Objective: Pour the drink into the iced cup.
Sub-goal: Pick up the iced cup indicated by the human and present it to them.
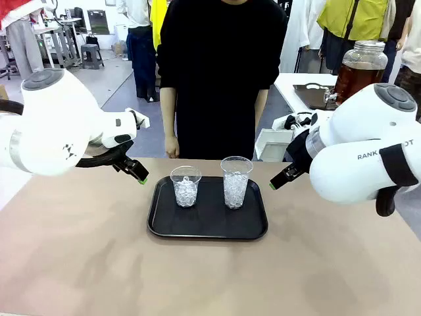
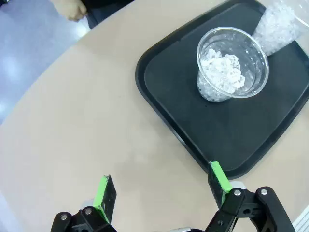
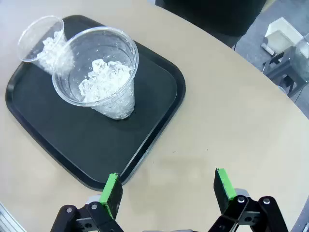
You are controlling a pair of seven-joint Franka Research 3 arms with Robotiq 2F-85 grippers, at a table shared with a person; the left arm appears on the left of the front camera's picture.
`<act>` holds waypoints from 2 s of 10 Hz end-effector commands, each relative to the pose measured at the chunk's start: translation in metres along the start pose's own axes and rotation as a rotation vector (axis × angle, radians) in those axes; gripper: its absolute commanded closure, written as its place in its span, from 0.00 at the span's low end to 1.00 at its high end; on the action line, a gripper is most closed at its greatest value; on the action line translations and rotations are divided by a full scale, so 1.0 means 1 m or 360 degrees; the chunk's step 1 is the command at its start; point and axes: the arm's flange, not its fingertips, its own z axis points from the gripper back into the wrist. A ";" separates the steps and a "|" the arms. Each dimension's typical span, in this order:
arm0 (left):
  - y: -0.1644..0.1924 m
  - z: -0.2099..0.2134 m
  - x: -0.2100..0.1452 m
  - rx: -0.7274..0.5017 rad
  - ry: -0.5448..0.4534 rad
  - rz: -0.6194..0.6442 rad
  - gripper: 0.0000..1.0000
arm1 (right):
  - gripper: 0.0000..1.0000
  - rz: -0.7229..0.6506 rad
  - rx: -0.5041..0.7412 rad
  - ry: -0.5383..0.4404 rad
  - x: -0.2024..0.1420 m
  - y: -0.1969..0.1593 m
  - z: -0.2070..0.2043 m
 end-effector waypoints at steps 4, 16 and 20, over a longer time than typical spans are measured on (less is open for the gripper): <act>0.001 0.003 0.001 0.0006 -0.0009 0.0001 0.00 | 0.00 -0.0004 0.0000 -0.0004 0.000 -0.001 0.001; -0.001 0.045 0.025 -0.0167 -0.0076 0.0068 0.00 | 0.00 -0.0172 0.0241 -0.0124 0.019 -0.025 0.051; 0.031 0.084 0.041 -0.0479 -0.0159 0.0360 0.00 | 0.00 -0.0442 0.0581 -0.0224 0.023 -0.057 0.092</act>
